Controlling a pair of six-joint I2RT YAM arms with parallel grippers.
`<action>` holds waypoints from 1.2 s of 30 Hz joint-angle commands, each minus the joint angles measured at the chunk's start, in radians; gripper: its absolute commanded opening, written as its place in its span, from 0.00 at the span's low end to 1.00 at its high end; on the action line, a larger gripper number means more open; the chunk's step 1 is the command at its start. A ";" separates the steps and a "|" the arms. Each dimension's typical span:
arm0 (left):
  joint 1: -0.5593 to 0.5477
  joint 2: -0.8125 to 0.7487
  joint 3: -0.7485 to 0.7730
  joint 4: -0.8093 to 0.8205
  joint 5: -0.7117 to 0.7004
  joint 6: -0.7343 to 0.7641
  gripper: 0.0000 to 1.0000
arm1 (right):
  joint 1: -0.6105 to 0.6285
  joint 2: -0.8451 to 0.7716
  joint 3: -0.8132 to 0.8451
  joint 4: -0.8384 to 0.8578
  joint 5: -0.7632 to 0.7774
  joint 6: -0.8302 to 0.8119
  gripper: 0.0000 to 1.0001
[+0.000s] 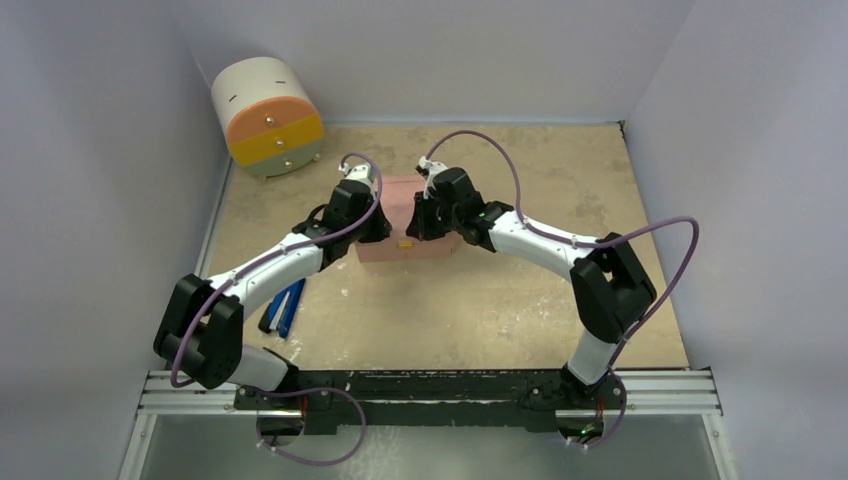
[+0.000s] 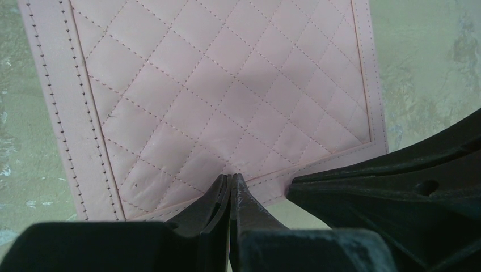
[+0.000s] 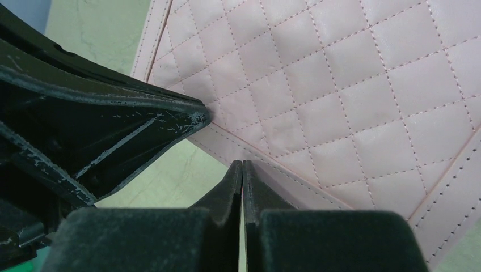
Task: Organize the mixed jewelry
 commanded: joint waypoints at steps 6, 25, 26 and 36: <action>0.003 0.028 -0.042 -0.150 -0.001 0.001 0.00 | 0.020 0.007 -0.041 -0.093 0.059 0.002 0.00; 0.005 -0.083 0.198 -0.321 -0.077 0.053 0.17 | 0.019 -0.087 0.102 -0.211 0.131 -0.062 0.18; 0.005 -0.091 0.219 -0.338 -0.091 0.065 0.20 | 0.017 -0.097 0.104 -0.221 0.153 -0.069 0.25; 0.006 -0.143 0.408 -0.450 -0.224 0.169 0.50 | -0.107 -0.225 0.077 -0.293 0.235 -0.118 0.65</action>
